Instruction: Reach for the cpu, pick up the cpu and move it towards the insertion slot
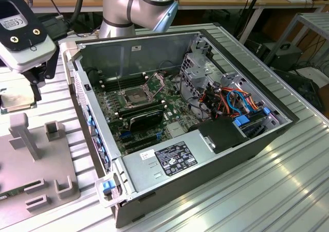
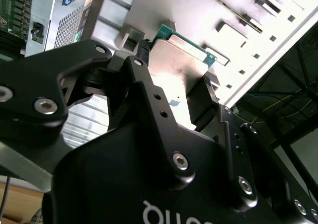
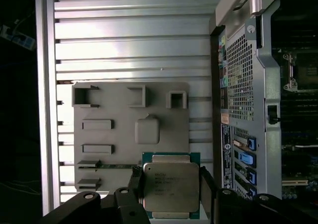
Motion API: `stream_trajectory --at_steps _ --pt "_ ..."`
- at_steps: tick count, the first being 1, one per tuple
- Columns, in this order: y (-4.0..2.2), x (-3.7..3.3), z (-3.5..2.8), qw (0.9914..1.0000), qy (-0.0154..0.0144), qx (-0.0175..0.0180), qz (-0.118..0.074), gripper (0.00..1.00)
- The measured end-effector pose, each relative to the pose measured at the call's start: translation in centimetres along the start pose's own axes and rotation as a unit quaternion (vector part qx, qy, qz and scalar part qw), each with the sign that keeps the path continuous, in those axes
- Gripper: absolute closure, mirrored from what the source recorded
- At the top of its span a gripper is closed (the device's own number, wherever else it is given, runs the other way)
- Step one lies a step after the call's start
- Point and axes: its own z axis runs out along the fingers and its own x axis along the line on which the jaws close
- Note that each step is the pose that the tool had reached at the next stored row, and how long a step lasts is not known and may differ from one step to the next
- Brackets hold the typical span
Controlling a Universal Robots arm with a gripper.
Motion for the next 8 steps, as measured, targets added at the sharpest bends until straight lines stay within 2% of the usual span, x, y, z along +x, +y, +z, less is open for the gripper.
stream_trajectory --at_steps 8 --pt "0.00 -0.19 0.00 1.00000 0.0000 0.0000 0.000 0.45"
